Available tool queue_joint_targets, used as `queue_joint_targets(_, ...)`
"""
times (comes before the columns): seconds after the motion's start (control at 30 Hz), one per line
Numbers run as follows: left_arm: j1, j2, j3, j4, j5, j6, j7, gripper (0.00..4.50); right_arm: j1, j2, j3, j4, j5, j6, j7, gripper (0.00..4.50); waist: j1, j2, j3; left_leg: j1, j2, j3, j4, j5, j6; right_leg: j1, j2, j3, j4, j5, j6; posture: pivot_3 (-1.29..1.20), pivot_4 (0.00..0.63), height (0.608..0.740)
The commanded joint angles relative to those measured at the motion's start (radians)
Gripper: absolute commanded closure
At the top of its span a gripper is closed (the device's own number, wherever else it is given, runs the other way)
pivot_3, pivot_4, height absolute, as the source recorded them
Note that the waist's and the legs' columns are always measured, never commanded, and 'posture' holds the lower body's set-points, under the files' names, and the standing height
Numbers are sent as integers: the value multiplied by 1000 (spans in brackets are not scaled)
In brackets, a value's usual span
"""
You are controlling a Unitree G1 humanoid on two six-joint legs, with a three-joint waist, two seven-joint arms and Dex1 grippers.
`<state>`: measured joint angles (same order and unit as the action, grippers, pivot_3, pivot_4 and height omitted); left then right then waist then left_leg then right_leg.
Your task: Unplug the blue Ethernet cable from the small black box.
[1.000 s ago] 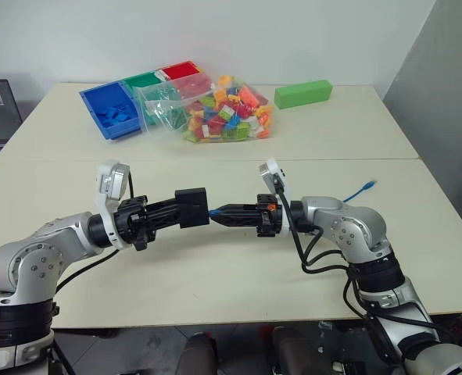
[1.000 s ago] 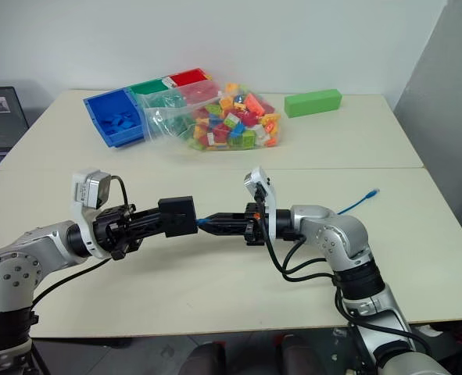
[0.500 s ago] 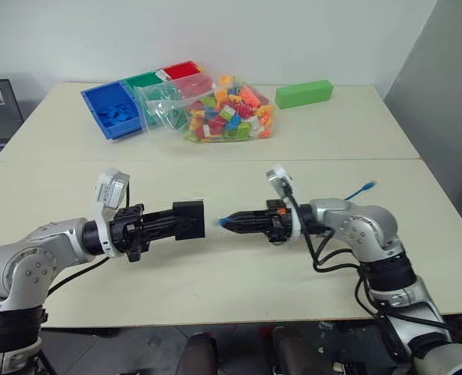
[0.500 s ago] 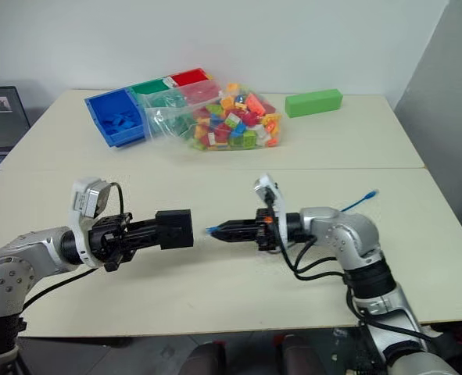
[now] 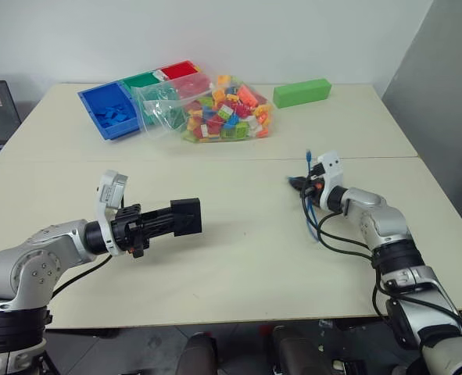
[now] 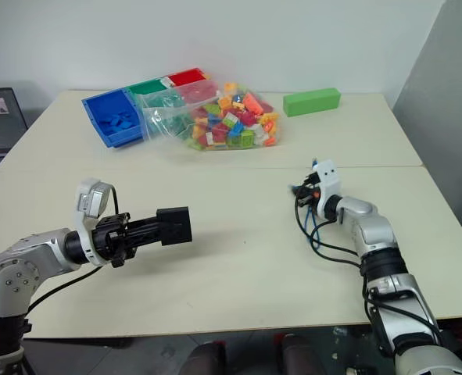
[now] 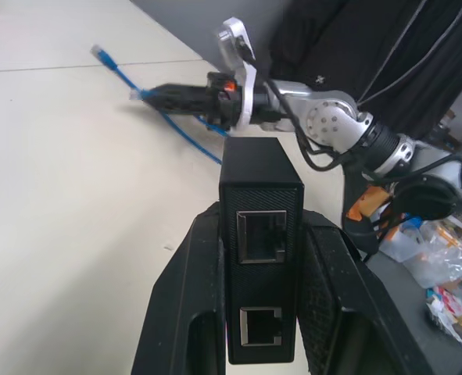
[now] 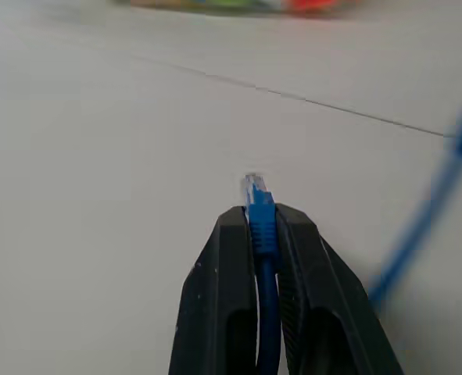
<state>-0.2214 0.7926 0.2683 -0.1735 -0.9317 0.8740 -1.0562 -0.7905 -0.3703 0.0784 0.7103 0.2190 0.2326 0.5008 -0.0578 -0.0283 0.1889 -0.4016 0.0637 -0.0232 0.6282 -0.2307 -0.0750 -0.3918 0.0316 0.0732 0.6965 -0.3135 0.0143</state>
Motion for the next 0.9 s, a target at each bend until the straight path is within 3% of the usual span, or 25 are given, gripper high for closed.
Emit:
queue_joint_targets(0.03,-13,-16,7,-24,24,-47,19,3711,-80,23,-17,167,-72,-146,-51,4075,0,0,0,0,0,0,0,0,0,0,0,0,0,0,-1,0,150,740)
queue_joint_targets(0.1,-13,-26,9,-27,33,-58,30,3711,-101,33,-25,214,-83,-169,-43,3468,-2,0,0,0,0,0,-1,0,0,0,0,1,0,0,-1,0,150,740)
queue_joint_targets(0.27,-6,-48,10,-38,79,-110,65,3711,-111,29,-44,201,-83,-186,11,2457,0,0,0,0,0,0,0,0,0,0,-1,0,0,0,-1,0,150,740)
queue_joint_targets(0.53,-48,-171,21,63,314,-387,284,3711,-17,-61,-25,-227,-39,-146,206,648,5,2,1,0,0,-1,0,0,0,1,-1,-1,1,0,-1,0,150,740)
queue_joint_targets(0.67,-91,-230,45,208,452,-597,397,3711,41,-65,21,-517,59,25,331,648,4,2,1,0,0,-1,0,0,0,1,-1,-1,1,0,-1,0,150,740)
queue_joint_targets(0.77,-109,-246,48,269,492,-672,422,3711,58,-66,32,-600,75,94,352,648,5,2,1,0,1,-1,0,0,0,1,-1,-1,1,0,-1,0,150,740)
queue_joint_targets(0.9,-148,-246,59,483,605,-862,515,3711,86,-15,130,-791,123,236,375,648,10,2,1,0,0,-1,1,0,0,1,-1,-2,1,0,-1,0,150,740)
